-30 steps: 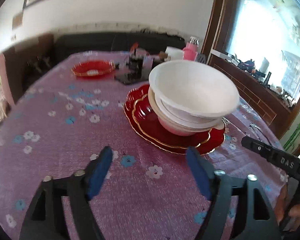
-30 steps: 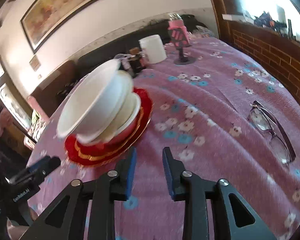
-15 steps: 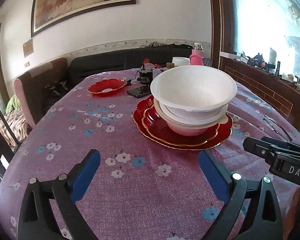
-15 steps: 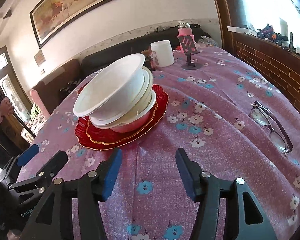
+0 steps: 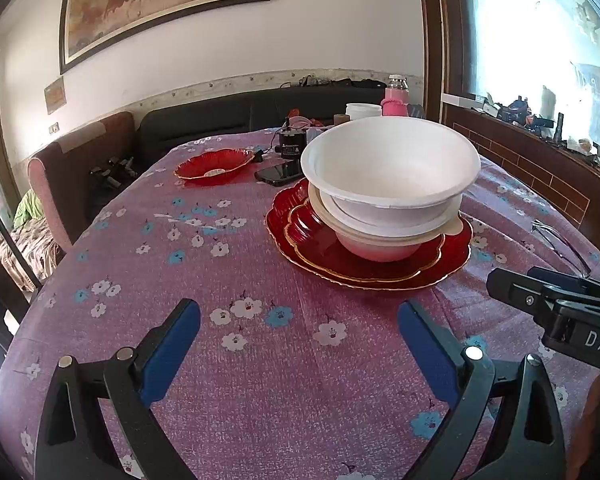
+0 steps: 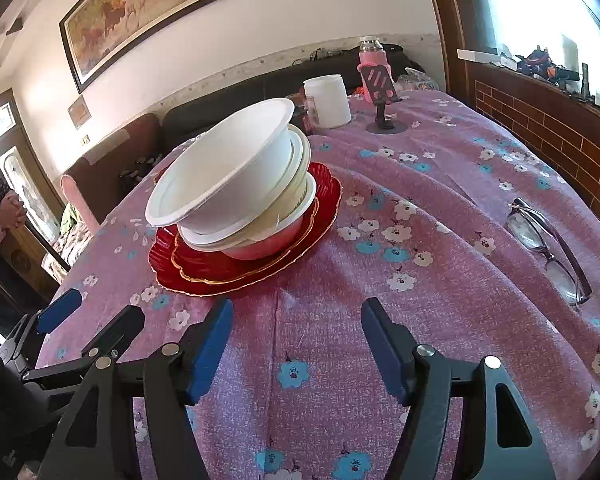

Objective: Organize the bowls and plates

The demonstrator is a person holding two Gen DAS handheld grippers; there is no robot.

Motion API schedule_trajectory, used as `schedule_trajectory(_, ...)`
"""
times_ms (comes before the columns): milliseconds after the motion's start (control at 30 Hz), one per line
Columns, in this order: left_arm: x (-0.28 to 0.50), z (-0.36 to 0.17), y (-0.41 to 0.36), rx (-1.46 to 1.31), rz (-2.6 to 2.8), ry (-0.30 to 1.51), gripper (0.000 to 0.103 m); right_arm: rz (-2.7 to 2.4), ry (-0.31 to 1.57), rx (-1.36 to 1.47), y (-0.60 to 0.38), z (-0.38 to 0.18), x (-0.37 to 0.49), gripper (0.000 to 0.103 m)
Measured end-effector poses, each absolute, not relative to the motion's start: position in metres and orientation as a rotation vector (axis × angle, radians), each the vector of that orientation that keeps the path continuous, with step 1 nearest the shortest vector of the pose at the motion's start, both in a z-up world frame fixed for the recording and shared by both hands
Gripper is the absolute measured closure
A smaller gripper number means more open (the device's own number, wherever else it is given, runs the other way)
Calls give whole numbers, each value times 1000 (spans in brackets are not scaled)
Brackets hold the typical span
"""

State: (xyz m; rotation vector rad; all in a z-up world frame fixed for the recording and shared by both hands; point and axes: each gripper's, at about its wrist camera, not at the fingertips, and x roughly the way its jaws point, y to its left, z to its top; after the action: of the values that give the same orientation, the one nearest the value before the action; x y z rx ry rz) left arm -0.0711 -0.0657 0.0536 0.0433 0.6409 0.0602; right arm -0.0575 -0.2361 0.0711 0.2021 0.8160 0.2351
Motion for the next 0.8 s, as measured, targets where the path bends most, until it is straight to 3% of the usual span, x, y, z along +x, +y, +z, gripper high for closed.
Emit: schedule_trajectory(800, -70, 50, -63, 56, 88, 668, 4, 227, 839, 208, -236, 64, -55, 24)
